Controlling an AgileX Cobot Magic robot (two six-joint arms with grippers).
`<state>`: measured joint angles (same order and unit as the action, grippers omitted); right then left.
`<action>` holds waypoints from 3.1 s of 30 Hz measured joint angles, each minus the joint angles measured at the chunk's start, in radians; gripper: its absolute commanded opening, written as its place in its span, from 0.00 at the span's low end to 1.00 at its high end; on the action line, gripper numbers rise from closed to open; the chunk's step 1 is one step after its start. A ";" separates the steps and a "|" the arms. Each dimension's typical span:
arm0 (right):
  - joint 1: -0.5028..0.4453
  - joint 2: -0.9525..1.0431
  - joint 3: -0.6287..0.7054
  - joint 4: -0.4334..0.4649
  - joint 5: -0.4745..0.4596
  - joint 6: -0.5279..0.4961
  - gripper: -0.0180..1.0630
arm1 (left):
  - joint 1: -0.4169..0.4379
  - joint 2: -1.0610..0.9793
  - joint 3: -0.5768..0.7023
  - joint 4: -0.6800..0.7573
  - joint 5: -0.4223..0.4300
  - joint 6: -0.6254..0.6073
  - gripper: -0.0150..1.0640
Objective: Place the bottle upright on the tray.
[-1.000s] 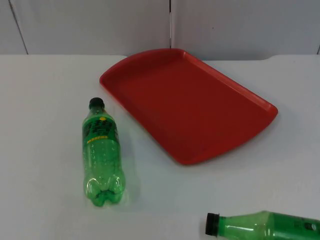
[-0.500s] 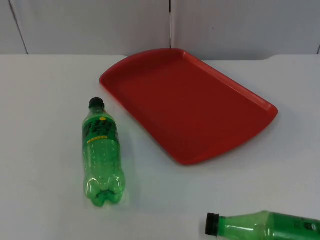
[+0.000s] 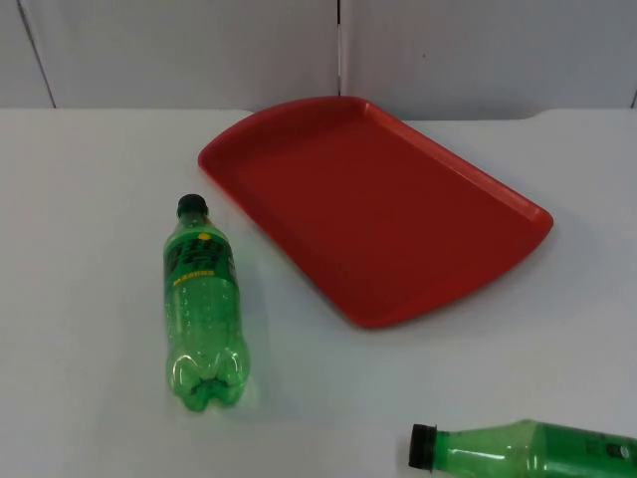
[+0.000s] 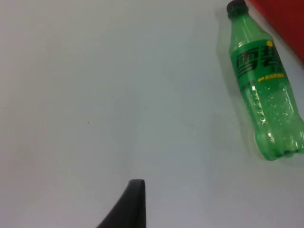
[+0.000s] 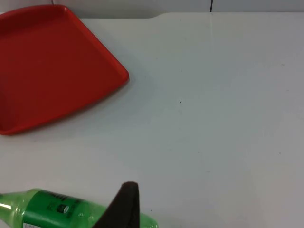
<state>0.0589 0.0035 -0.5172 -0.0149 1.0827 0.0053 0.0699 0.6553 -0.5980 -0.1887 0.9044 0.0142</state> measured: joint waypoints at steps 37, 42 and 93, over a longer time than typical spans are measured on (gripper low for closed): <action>0.000 0.000 0.000 0.000 0.000 0.002 0.99 | -0.004 0.760 -0.517 -0.130 -0.055 0.129 0.99; 0.000 0.000 0.000 0.000 0.000 0.002 0.99 | -0.067 0.848 -0.559 -0.130 -0.055 0.131 0.99; 0.000 0.000 0.000 0.000 0.000 0.002 0.99 | -0.344 1.522 -0.852 0.029 -0.069 -0.387 0.99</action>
<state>0.0589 0.0035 -0.5172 -0.0149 1.0827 0.0072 -0.2739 2.1775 -1.4501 -0.1594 0.8349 -0.3733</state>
